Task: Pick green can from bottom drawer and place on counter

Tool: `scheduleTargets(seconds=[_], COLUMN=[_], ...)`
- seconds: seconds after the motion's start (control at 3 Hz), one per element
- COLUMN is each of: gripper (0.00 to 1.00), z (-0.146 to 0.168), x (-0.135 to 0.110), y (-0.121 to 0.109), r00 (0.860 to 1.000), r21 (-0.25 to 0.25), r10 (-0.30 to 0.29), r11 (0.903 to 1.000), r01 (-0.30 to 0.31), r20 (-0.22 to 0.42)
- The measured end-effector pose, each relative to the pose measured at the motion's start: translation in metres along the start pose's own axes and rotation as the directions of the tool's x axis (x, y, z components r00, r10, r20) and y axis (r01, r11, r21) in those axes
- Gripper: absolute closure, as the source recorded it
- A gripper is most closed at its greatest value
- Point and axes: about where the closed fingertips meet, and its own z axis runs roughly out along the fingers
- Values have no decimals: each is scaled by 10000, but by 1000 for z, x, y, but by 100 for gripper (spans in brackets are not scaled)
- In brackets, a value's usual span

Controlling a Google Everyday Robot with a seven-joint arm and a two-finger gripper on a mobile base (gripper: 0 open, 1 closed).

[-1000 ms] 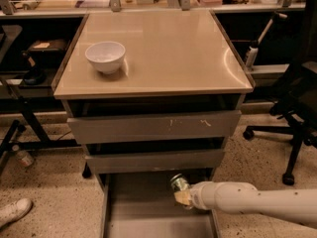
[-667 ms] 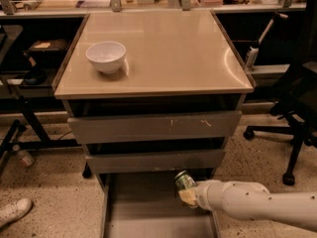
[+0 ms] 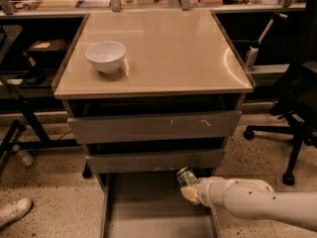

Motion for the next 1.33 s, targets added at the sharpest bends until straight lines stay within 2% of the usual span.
scheduleTargets(seconds=[0.33,0.67,1.0,1.33], gripper=[100,100,100,100], z=[3,-27,-68,-100], x=[5,1,-24,-60], y=[2,6,17,32], r00=[9993,9998,9984,9889], r21=[-137,53,427,726], r10=[135,71,-414,-995], r11=[9998,10000,9983,9931], r01=[-140,-70,398,918], r20=[-359,-190,393,1102])
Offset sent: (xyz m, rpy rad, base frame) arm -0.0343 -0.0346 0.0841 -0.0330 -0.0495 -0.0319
